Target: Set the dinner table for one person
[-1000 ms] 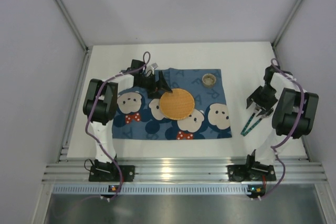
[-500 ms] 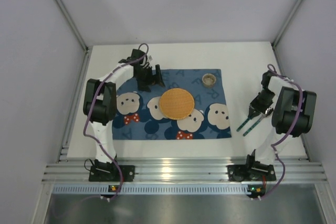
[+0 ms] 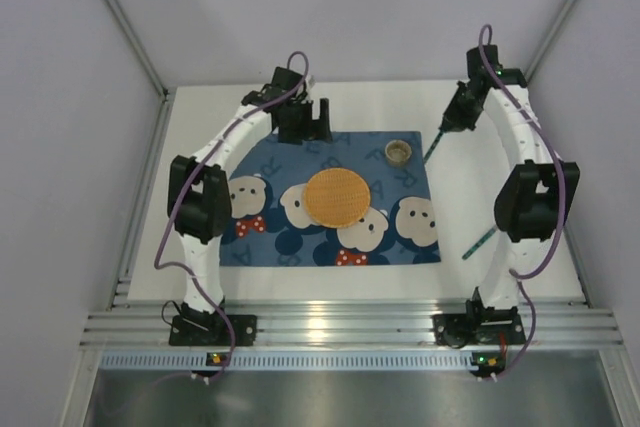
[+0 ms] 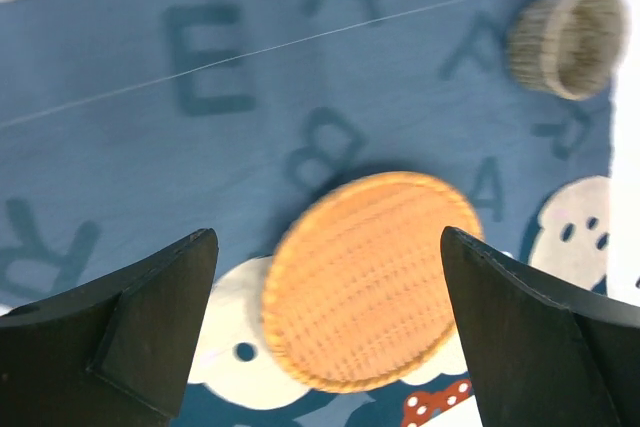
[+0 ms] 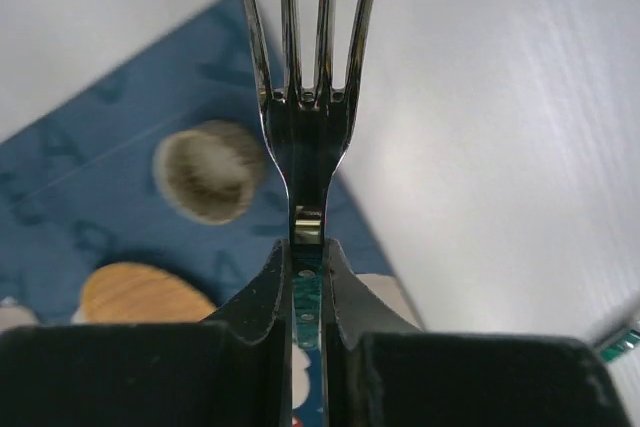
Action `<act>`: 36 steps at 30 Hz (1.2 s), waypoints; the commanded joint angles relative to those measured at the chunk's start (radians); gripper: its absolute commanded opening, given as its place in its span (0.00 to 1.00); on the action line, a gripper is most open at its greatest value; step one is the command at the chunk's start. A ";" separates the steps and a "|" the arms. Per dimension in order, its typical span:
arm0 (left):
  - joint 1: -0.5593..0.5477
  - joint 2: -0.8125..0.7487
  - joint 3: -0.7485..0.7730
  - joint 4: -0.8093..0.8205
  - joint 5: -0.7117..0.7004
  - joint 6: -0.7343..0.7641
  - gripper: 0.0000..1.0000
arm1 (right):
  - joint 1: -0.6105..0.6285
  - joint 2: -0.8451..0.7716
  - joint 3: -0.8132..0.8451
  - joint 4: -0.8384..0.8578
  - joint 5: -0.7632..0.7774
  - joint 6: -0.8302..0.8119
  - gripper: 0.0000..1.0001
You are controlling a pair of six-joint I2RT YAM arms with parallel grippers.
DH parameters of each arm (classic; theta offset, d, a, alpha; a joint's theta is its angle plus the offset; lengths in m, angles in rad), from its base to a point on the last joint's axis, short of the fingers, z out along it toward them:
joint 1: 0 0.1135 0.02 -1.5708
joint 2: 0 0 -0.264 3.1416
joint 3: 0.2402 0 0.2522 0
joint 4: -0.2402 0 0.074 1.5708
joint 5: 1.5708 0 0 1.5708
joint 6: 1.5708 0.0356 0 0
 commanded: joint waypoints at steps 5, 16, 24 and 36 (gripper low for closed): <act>-0.208 -0.066 0.176 -0.056 -0.156 0.086 0.98 | 0.198 0.156 0.364 -0.195 -0.290 0.070 0.00; -0.310 -0.117 0.104 0.015 -0.138 0.138 0.96 | 0.348 0.264 0.517 -0.272 -0.447 0.073 0.00; -0.336 -0.125 0.003 0.035 -0.181 0.159 0.66 | 0.370 0.144 0.392 -0.197 -0.468 0.153 0.00; -0.465 -0.140 0.004 0.041 -0.348 0.231 0.07 | 0.457 0.036 0.270 -0.111 -0.473 0.256 0.00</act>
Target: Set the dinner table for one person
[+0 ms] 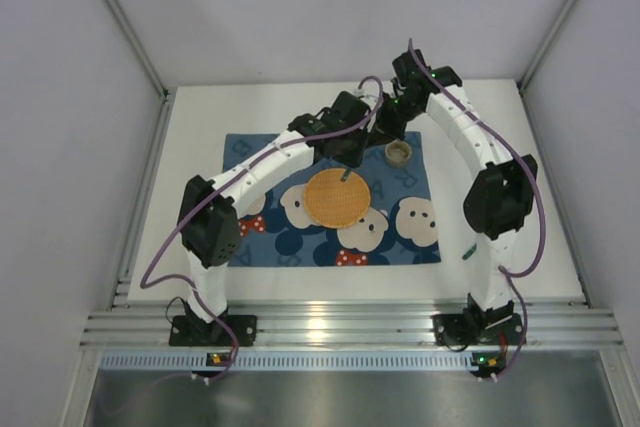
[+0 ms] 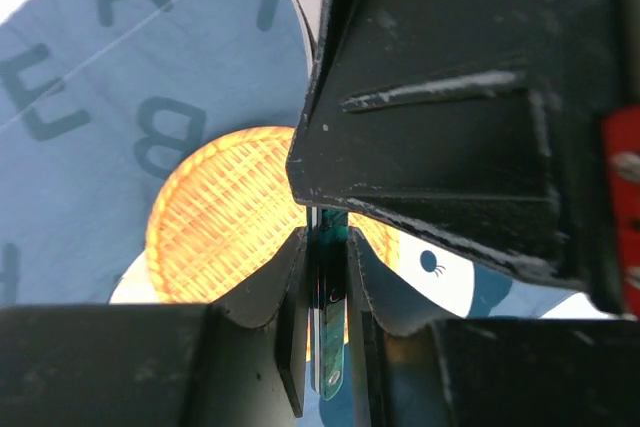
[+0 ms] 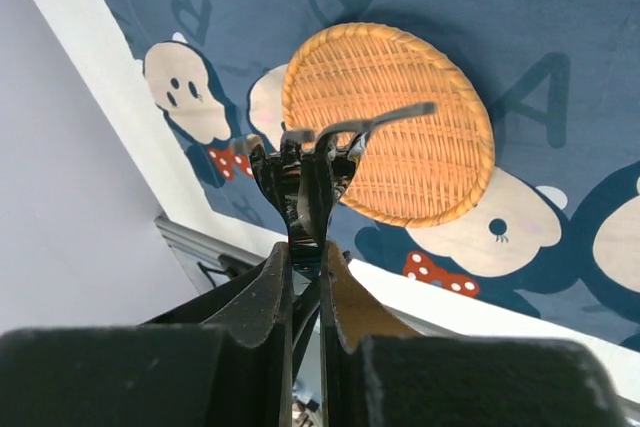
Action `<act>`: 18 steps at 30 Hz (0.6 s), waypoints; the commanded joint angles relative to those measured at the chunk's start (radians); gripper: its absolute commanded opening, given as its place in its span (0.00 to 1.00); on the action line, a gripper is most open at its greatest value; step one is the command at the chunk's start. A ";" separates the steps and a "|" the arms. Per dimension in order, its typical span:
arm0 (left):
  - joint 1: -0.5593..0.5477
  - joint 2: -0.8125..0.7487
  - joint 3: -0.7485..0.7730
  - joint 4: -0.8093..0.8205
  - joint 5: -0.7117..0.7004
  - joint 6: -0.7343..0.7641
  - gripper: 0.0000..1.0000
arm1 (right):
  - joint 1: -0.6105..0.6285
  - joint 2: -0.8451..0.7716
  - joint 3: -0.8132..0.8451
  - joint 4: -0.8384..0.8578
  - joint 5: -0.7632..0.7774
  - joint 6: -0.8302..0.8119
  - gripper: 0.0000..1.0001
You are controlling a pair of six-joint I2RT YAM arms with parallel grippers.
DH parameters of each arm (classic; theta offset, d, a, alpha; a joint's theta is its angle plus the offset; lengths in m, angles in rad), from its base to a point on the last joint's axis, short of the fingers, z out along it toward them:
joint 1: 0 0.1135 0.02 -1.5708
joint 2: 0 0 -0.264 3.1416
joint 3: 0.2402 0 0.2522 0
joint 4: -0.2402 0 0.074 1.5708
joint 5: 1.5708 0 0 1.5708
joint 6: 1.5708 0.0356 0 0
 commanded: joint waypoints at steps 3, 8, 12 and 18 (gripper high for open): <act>-0.068 -0.072 -0.037 0.040 -0.136 0.071 0.00 | 0.082 -0.096 0.029 0.037 -0.073 0.061 0.55; -0.051 -0.132 -0.129 0.001 -0.200 0.006 0.00 | -0.027 -0.200 0.022 -0.020 -0.013 -0.062 1.00; 0.034 -0.265 -0.310 -0.024 -0.126 -0.109 0.00 | -0.193 -0.374 -0.134 -0.057 0.015 -0.209 1.00; 0.291 -0.537 -0.711 0.132 0.163 -0.274 0.00 | -0.365 -0.632 -0.541 -0.040 -0.034 -0.265 1.00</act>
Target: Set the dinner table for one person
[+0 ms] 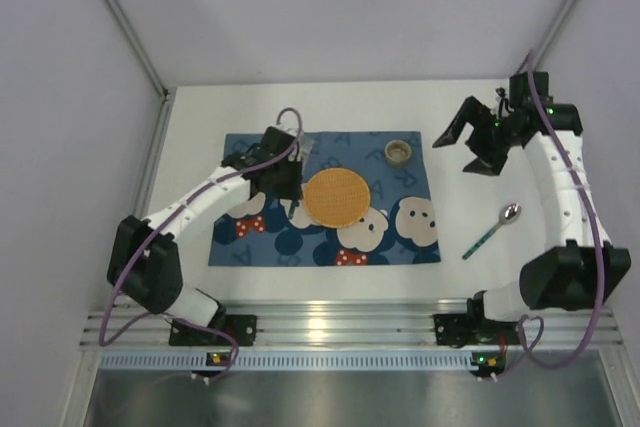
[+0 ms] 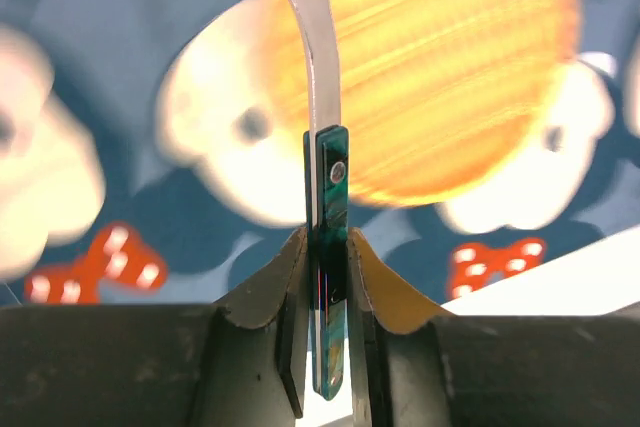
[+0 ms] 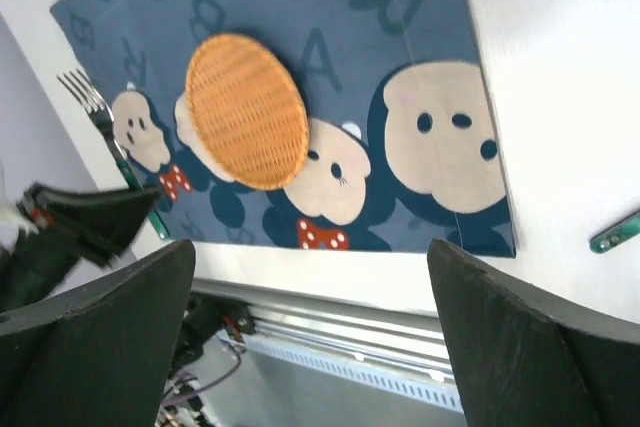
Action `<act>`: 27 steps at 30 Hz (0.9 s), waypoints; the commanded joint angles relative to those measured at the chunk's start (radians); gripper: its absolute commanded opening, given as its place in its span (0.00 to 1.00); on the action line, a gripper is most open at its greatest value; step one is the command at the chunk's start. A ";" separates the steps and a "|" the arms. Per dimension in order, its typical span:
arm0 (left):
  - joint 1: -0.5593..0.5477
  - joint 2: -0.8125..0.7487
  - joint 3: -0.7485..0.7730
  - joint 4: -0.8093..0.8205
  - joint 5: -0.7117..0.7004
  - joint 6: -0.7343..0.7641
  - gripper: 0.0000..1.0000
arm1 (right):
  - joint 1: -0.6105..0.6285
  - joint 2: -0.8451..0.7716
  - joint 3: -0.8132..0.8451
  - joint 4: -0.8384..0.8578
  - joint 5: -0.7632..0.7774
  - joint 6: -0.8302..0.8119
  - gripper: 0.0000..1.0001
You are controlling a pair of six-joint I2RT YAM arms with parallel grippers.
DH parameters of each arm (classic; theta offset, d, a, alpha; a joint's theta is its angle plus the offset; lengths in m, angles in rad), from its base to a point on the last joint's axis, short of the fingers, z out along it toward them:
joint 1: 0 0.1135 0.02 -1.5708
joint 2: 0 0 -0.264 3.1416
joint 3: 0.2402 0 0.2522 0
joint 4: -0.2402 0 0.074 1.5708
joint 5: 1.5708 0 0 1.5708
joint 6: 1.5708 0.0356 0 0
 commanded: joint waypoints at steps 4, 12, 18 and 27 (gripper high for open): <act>0.298 -0.187 -0.319 0.170 0.293 -0.145 0.03 | 0.051 -0.250 -0.346 0.116 -0.163 0.040 1.00; 0.413 0.016 -0.305 0.231 0.515 -0.072 0.06 | 0.054 -0.292 -0.409 0.102 -0.097 -0.004 1.00; 0.446 0.109 -0.261 0.204 0.506 -0.021 0.19 | 0.054 -0.318 -0.452 0.100 -0.039 -0.018 1.00; 0.483 0.044 -0.267 0.153 0.473 0.011 0.98 | -0.047 -0.277 -0.466 0.061 0.175 -0.072 1.00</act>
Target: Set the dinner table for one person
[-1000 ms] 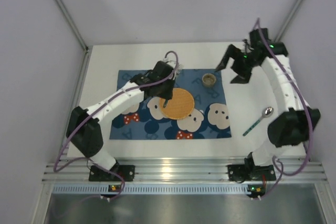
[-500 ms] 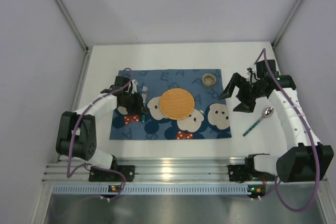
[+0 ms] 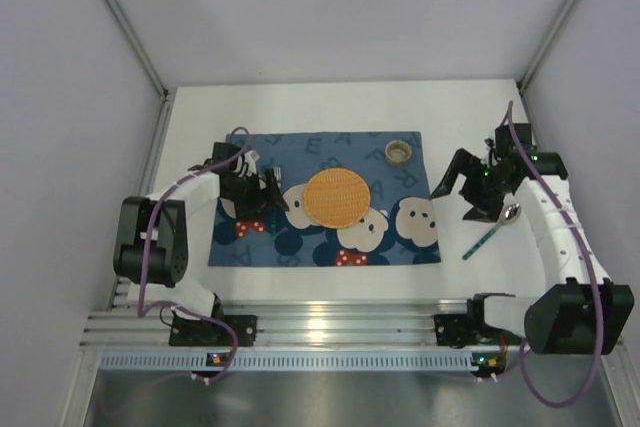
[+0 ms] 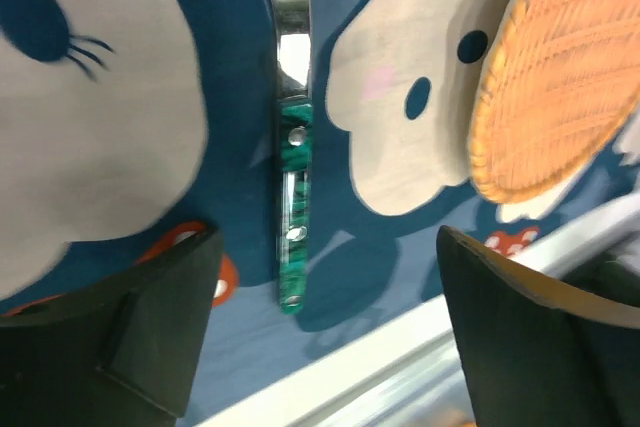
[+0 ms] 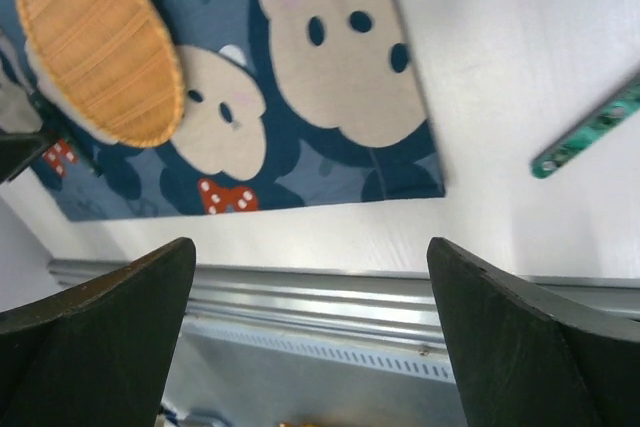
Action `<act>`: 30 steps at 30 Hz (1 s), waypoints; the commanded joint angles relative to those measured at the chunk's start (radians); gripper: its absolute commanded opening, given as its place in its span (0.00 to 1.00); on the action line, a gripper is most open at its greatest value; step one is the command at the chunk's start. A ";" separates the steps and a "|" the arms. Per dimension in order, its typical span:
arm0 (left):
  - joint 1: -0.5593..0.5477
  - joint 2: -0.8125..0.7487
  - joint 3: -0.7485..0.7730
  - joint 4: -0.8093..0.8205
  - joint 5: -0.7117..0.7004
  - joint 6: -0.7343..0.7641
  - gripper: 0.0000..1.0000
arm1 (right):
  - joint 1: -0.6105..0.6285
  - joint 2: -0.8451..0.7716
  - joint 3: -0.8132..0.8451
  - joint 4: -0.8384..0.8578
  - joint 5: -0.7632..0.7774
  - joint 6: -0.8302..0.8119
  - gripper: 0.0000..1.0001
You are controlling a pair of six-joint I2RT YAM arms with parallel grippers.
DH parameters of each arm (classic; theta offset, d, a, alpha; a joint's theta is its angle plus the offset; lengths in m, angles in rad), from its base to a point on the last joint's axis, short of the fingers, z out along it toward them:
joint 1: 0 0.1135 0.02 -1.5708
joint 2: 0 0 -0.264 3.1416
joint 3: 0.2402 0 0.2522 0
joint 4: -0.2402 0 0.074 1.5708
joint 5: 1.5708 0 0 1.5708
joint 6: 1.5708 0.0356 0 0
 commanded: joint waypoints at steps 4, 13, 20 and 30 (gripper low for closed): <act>0.008 -0.111 0.055 -0.075 0.003 0.016 0.98 | -0.145 0.069 0.022 -0.054 0.221 -0.034 1.00; 0.008 -0.287 0.004 -0.102 0.106 0.006 0.98 | -0.351 0.231 -0.071 0.011 0.395 -0.051 1.00; 0.008 -0.304 0.007 -0.103 0.104 0.006 0.98 | -0.351 0.377 -0.085 0.117 0.427 0.002 0.74; 0.008 -0.327 0.003 -0.125 0.080 -0.005 0.98 | -0.328 0.492 -0.131 0.231 0.410 -0.008 0.48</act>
